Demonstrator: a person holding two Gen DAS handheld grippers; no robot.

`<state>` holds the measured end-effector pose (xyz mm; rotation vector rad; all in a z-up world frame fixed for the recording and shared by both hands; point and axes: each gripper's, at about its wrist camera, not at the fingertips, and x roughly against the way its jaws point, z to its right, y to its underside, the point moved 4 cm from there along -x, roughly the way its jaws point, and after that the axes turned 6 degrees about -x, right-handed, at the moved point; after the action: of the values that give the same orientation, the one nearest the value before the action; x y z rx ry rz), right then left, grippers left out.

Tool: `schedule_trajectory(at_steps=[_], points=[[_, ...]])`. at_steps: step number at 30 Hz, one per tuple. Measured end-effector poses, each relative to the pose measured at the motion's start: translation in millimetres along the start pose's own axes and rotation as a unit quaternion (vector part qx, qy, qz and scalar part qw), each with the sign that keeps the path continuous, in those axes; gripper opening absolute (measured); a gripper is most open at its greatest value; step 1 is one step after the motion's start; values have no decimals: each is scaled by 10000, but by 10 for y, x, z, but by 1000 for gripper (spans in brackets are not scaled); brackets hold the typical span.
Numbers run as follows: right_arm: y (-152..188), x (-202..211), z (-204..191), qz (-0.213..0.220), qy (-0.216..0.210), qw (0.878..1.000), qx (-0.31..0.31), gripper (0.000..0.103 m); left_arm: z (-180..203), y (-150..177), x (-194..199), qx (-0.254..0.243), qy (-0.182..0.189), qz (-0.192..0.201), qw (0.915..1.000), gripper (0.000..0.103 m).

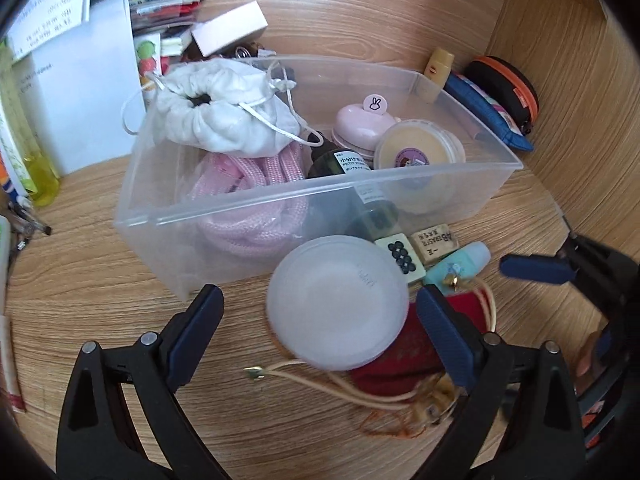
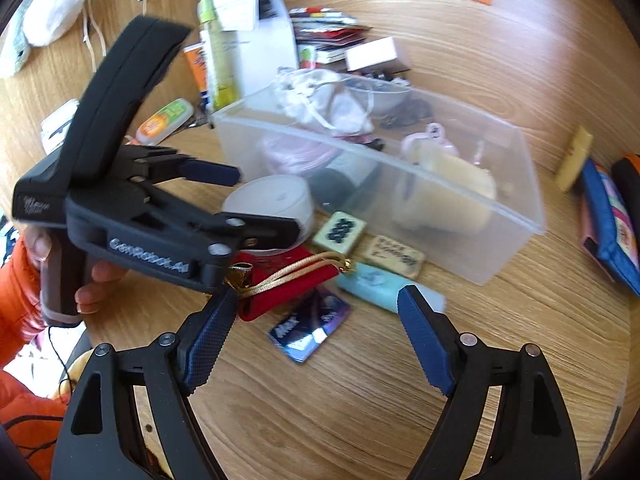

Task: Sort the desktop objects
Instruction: 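Grasp the white round lid with the left tool while the right tool grasps the red velvet pouch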

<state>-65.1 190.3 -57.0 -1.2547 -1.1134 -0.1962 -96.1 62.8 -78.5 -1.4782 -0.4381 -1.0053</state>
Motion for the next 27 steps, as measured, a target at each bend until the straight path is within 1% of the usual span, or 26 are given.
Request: schedule_trajectory(at_steps=[2,3,4,6,11,15,19,23,25,26,27], points=[[-2,-28,-43,-42,-65,9999,75,80,-7,-7,-19,3,38,-28,10000,89],[-4,-53,-75,-67,-102,9998,124,80,-5,-4,-31,-18,38,-62,10000,78],[-7,-72,-97,-87,-137,9998,150,80,0,-4,-53,-49,95,-128,9999,70],[-9,-111,-133,-161,-223,9995,177,80,4,12,-80,-14,213,-195,9996,65],[-11,-193,-214,-280,-453,9984,190,80,-31,41,-11,-74,87,-82,9999,65],[1,-238,-301,-348,-468,9978,313,79,-102,50,88,-1,95,43,9999,65],[8,-241,-389,-375,-553,9970,386,79,-182,62,281,25,-20,297,9996,65],[1,-234,-476,-358,-604,9964,481,79,-273,108,402,61,-129,388,9991,65],[10,-268,-505,-403,-561,9962,526,72,-337,160,457,118,-181,413,9989,65],[14,-303,-523,-464,-508,9960,565,62,-366,185,479,140,-198,420,9988,65],[17,-336,-535,-531,-482,9956,598,59,-401,213,498,182,-228,427,9987,65]])
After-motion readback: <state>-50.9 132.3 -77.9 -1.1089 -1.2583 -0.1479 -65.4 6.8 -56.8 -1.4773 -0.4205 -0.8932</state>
